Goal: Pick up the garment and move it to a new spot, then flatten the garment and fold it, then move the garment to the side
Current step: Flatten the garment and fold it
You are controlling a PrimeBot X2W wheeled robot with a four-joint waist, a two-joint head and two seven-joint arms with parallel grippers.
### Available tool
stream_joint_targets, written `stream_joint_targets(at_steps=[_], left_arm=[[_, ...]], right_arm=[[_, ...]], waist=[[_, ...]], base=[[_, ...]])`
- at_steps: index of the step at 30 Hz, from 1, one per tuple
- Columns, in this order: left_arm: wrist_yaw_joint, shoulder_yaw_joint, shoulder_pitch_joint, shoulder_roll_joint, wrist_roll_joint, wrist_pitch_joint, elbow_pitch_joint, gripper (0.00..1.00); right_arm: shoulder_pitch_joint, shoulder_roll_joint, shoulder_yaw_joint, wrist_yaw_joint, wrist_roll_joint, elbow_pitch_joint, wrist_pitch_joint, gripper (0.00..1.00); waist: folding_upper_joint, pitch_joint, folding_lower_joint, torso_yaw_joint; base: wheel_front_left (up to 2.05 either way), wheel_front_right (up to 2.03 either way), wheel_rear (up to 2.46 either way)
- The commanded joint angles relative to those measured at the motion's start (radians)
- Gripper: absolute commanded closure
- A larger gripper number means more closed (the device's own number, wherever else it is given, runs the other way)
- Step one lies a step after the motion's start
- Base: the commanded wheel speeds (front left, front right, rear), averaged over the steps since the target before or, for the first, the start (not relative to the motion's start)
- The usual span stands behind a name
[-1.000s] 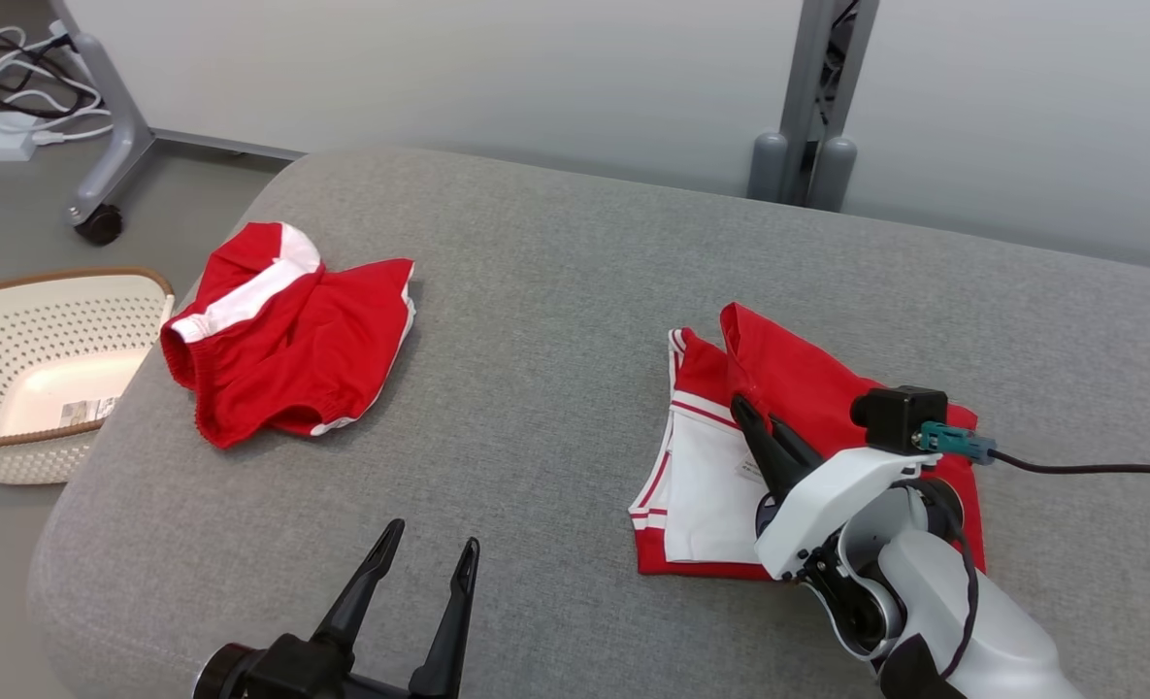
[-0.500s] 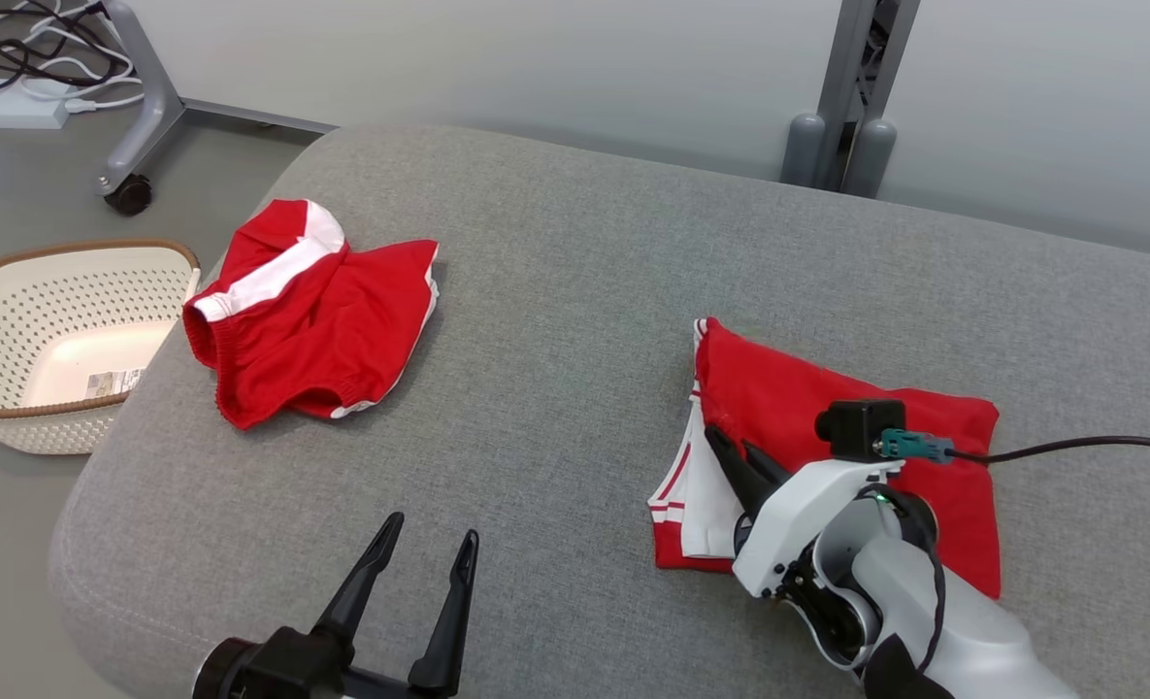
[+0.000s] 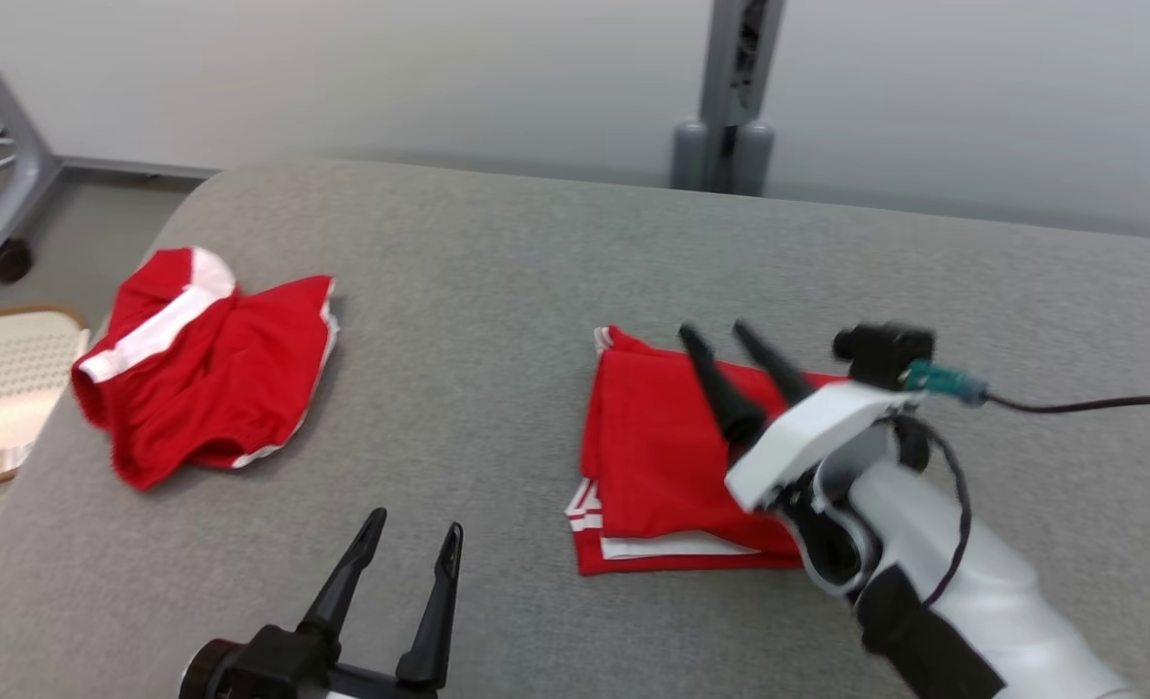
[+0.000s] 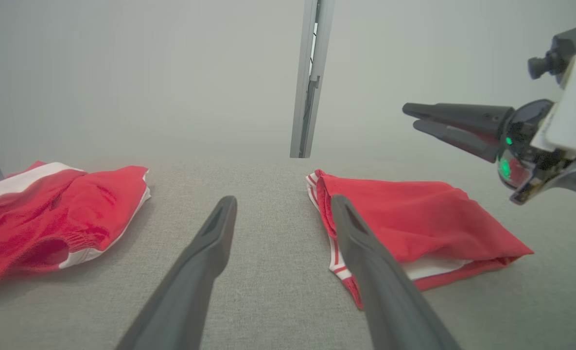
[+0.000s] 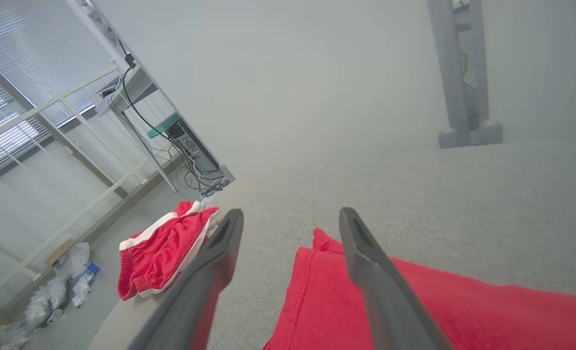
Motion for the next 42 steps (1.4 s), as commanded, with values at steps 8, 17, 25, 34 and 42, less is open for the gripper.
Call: stream_joint_targets(at_steps=[8, 17, 25, 34, 42], left_arm=[[0.028, 0.03, 0.001, 0.003, -0.018, -0.003, -0.02, 0.0], [0.071, 0.071, 0.018, 0.004, -0.063, -0.003, -0.021, 0.0], [0.109, 0.101, 0.046, 0.004, -0.064, -0.003, -0.037, 0.0], [0.109, 0.11, 0.089, 0.003, -0.049, -0.003, -0.049, 0.0], [0.123, 0.117, 0.158, 0.004, -0.042, -0.003, -0.076, 0.0]], right_arm=[[0.141, -0.008, -0.379, 0.0, -0.366, -0.168, -0.008, 0.0], [0.338, -0.008, -0.506, 0.0, -0.528, -0.357, -0.008, 0.0], [0.52, -0.04, -0.518, 0.0, -0.662, -0.518, -0.008, 0.0], [0.688, -0.073, -0.535, 0.0, -0.741, -0.651, -0.008, 0.0], [0.815, -0.061, -0.583, 0.0, -0.745, -0.715, -0.008, 0.0]], waist=[[0.0, -0.013, 0.0, -0.173], [0.0, -0.043, 0.0, -0.266], [0.0, -0.088, 0.0, -0.3], [0.0, -0.147, 0.0, -0.286], [0.0, -0.181, 0.0, -0.273]], base=[[0.0, 0.0, 0.0], [0.0, 0.0, 0.0], [0.0, 0.0, 0.0], [0.0, 0.0, 0.0], [0.0, 0.0, 0.0]])
